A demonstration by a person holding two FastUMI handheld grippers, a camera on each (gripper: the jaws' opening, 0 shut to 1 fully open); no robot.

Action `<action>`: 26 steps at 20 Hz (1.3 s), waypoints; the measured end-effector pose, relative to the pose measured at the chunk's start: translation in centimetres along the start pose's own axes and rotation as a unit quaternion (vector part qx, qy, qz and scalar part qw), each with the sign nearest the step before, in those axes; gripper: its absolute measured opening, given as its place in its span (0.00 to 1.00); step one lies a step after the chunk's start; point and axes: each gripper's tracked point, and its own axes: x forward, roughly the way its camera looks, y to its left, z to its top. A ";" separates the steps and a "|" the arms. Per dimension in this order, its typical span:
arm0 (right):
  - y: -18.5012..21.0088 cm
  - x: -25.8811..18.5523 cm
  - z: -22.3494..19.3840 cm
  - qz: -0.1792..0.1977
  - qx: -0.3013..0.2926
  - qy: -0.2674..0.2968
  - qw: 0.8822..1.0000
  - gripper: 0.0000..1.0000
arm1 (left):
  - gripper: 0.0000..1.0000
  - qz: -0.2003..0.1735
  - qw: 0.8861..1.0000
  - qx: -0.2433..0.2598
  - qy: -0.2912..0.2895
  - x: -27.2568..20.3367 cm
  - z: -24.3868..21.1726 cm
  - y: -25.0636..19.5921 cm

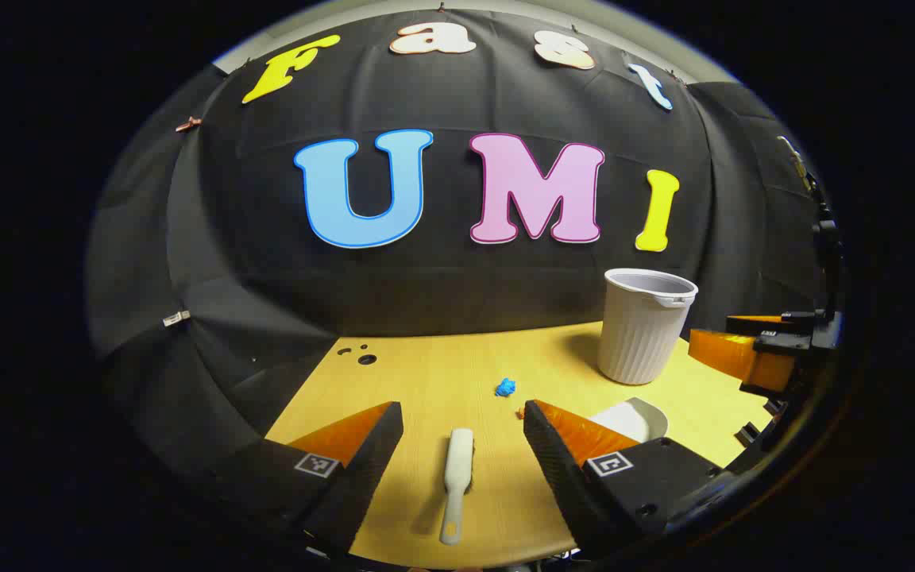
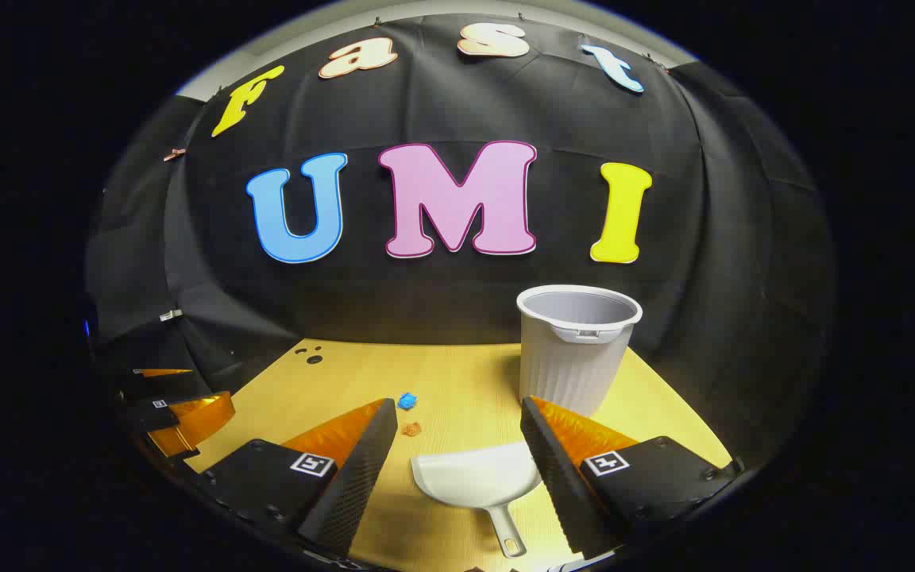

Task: Pick up the small broom and dustpan from the desktop, sweep the trash into the dustpan with the broom, and then empty the trash into the garbage bin.

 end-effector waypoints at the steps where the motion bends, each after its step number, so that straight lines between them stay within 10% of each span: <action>1: 0.1 0.1 0.0 0.002 0.000 0.004 1.000 0.98 | 0.97 0.002 1.000 -0.001 0.000 0.0 0.1 0.0; 26: -4.1 0.6 -4.5 -0.035 -0.006 0.078 0.996 0.98 | 0.97 -0.023 0.980 -0.073 0.186 5.3 -9.9 1.3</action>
